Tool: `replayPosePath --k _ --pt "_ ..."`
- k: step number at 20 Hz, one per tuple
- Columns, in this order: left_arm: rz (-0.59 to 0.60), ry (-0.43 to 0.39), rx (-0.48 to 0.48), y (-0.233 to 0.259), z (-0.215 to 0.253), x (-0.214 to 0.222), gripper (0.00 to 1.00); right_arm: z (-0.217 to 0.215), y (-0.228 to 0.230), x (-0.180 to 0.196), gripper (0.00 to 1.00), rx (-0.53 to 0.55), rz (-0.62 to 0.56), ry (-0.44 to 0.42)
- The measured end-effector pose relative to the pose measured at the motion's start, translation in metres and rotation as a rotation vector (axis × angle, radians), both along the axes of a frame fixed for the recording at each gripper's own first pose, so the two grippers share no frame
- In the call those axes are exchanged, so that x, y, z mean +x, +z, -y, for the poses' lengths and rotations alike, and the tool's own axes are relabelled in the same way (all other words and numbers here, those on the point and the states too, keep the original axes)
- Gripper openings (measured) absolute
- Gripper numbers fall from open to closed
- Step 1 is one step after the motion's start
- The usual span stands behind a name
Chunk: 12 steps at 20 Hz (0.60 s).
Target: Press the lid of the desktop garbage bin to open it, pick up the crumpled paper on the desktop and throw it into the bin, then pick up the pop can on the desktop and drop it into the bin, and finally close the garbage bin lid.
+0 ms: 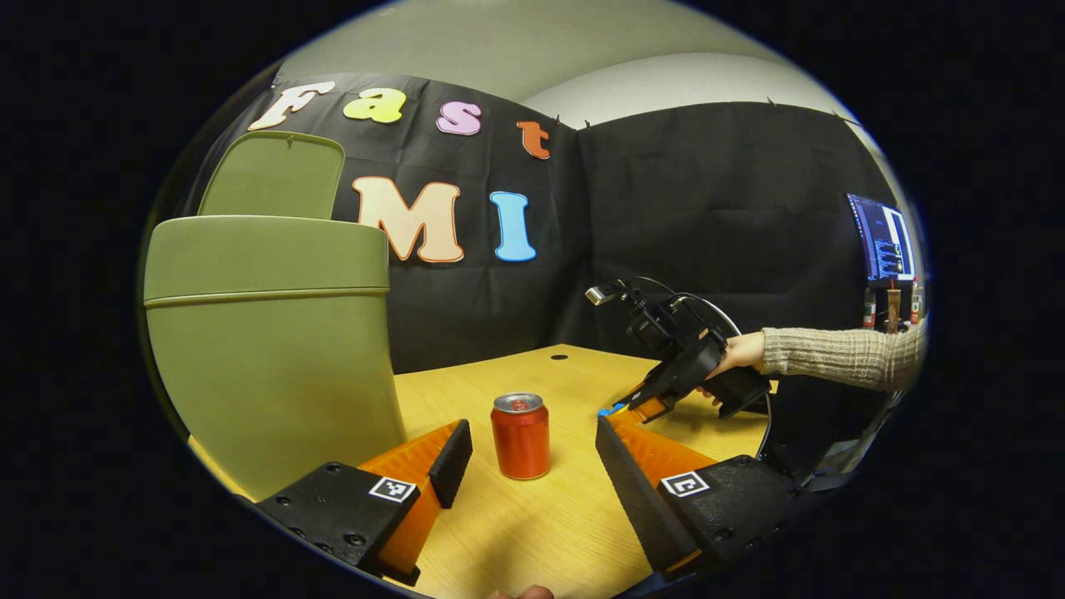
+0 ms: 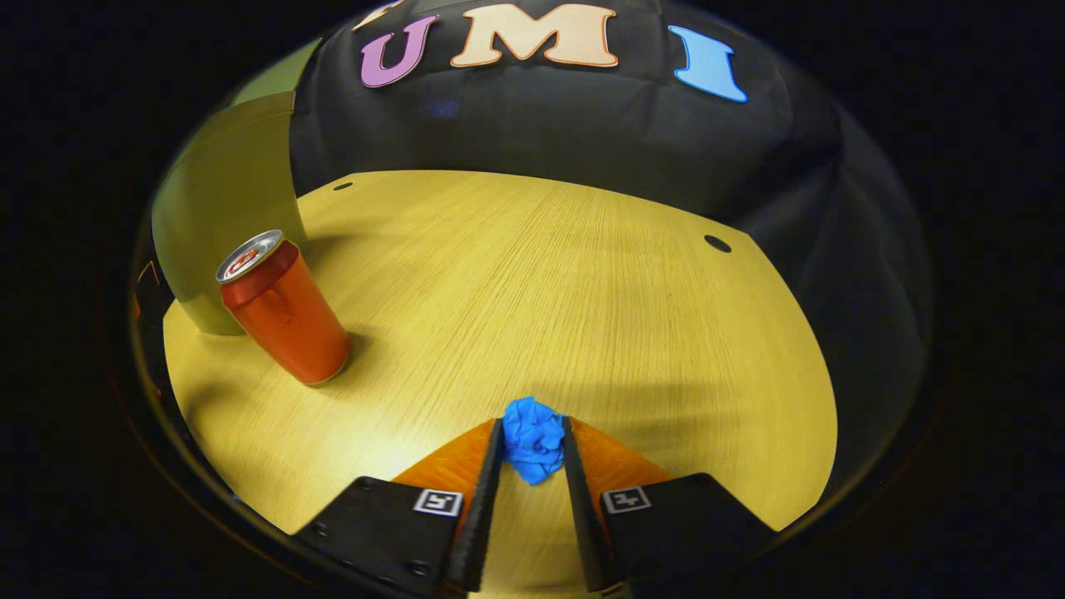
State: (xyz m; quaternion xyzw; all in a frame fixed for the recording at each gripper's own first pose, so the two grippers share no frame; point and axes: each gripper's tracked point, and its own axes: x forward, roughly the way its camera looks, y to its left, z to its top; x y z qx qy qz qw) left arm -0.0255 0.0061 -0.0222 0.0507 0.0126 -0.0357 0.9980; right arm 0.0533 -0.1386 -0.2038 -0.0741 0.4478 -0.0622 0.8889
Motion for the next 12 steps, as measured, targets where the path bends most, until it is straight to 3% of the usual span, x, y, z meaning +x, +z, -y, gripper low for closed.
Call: replayPosePath --k 3,6,12 --pt "0.009 -0.008 0.004 0.002 0.002 0.000 0.91 -0.006 0.002 0.002 0.28 -0.002 0.013 0.015" --pt "0.004 -0.005 -0.006 0.001 0.001 0.000 0.91 -0.011 0.004 -0.003 0.15 -0.005 0.004 0.030" --pt "-0.002 -0.011 -0.005 0.000 0.005 -0.001 0.91 -0.028 0.028 -0.002 0.18 -0.014 0.033 0.079"
